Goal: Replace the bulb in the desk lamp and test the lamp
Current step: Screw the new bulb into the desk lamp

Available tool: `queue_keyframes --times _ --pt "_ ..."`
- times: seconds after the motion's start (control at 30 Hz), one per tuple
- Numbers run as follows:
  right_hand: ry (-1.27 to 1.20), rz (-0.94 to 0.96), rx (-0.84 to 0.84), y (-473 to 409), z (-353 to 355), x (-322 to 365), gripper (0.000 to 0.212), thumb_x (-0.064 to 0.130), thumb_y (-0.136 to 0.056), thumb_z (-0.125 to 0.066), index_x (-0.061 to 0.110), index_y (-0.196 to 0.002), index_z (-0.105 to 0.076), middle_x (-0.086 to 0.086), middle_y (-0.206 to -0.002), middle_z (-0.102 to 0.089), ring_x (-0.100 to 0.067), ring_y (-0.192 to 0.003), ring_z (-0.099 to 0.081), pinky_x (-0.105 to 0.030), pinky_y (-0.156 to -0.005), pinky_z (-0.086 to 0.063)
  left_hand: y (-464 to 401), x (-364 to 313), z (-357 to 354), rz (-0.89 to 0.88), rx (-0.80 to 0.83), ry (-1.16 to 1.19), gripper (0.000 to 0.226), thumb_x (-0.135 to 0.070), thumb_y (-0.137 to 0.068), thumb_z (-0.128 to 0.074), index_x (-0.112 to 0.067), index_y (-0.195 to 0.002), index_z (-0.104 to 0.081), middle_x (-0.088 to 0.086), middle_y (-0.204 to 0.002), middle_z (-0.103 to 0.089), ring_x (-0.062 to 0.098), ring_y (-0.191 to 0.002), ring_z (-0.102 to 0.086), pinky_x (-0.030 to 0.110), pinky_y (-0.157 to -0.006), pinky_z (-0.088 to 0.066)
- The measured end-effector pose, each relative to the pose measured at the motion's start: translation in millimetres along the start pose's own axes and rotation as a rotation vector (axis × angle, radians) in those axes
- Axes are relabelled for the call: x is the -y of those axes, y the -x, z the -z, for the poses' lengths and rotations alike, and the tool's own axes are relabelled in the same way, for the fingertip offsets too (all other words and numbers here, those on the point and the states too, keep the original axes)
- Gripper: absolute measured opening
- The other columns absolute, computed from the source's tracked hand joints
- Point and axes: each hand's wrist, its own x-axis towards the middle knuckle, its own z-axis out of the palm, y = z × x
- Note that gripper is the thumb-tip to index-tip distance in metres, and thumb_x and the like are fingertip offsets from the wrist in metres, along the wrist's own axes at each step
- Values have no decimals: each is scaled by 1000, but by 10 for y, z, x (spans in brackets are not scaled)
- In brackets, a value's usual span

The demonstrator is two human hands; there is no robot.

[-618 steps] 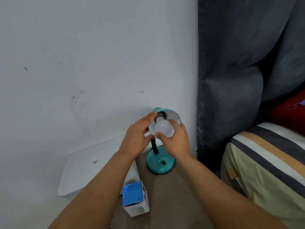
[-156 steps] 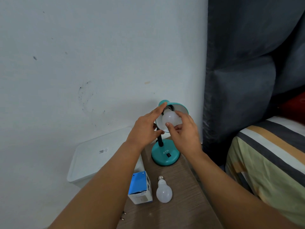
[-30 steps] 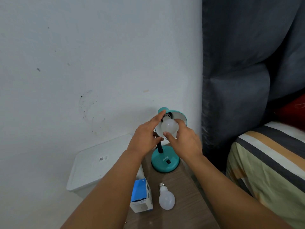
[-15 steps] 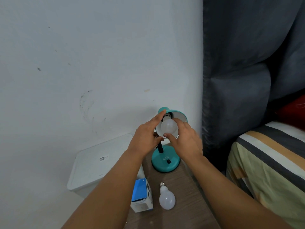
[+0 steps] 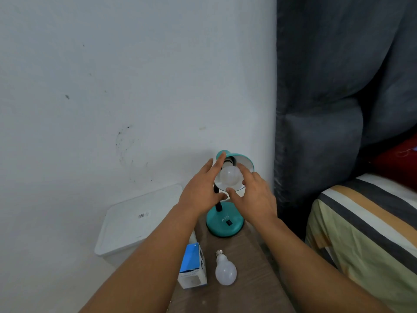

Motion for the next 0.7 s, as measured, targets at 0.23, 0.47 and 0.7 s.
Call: queue_keyframes --times 0.23,0.47,0.7 --pt "-15 138 -45 394 145 133 69 50 -84 -61 28 -144 -36 0 -127 -55 -22 -113 -53 -41 -89 -51 385 -23 155 86 -11 39 104 -47 -79 -75 -51 -151 -1 -7 -164 -13 16 -149 -18 36 -117 -28" --pt "-131 259 69 815 74 426 61 49 -87 -60 31 -141 -39 9 -134 -52 -11 -119 -49 -33 -101 -46 1169 240 327 215 -130 105 81 -56 -88 -62 -38 -154 -19 -10 -160 -25 11 -147 -22 30 -119 -22" --pt "-165 345 259 892 -325 687 63 46 -87 -62 29 -143 -38 8 -140 -45 -11 -127 -44 -28 -104 -40 1868 821 554 432 -158 96 76 -60 -88 -57 -34 -153 -27 -11 -158 -30 11 -146 -22 29 -118 -20"
